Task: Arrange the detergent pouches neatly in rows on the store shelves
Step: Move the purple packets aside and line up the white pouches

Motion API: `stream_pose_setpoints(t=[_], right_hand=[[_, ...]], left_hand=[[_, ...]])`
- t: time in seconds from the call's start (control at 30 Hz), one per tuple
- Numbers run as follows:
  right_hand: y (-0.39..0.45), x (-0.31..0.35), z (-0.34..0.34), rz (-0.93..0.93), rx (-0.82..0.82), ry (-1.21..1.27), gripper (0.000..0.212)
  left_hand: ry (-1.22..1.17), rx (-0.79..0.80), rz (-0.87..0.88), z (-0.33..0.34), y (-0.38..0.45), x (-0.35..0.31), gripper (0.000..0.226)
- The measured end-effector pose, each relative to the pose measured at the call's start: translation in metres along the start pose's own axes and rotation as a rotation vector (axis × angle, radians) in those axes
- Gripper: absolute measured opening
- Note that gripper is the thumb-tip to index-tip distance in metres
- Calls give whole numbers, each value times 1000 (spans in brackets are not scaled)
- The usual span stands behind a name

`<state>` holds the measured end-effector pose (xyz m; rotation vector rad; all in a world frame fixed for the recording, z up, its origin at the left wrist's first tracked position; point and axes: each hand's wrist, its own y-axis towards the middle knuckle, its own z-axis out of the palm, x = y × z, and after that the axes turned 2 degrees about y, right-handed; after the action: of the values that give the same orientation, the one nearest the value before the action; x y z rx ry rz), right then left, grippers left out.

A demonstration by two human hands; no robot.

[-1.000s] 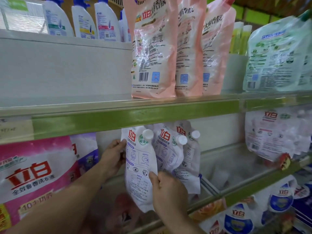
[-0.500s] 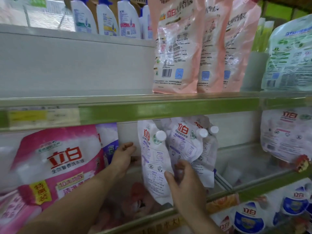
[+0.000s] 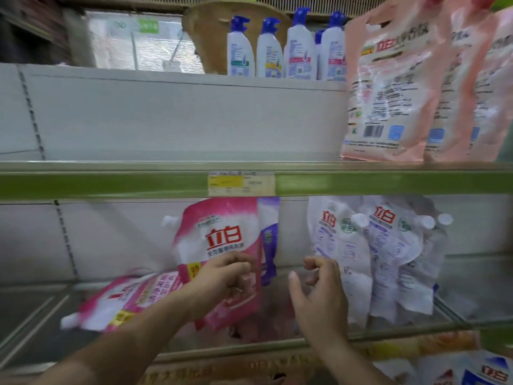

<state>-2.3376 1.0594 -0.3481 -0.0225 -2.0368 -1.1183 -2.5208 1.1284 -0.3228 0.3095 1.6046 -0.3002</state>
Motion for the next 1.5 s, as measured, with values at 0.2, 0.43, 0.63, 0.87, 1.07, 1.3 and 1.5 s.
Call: stream_pose_setpoints(t=[0.2,0.43,0.63,0.87,1.07,1.3,1.5], right_hand=[[-10,27,35,96,154,64,22],[-11,38,59,201,389,7,32],[-17,36,60,199,523,-83,65],[-28,22,57,88,429,-118,69],[-13,-14,22,119,278,-60,36],[3,-30,-6,303,252,63,18],[9,-57,-26,505,230,2,34]], left_hand=[[110,-261,89,-68,-43,4,18],[390,-454,54,-88,-36,15,21],[552,-492,105,-58,-26,6,42],[474,-353,192,10,-28,-5,47],[345,0,270,50,-17,-19,36],[301,-275,150,39,64,-16,12],[83,-112,-33,42,100,-3,28]])
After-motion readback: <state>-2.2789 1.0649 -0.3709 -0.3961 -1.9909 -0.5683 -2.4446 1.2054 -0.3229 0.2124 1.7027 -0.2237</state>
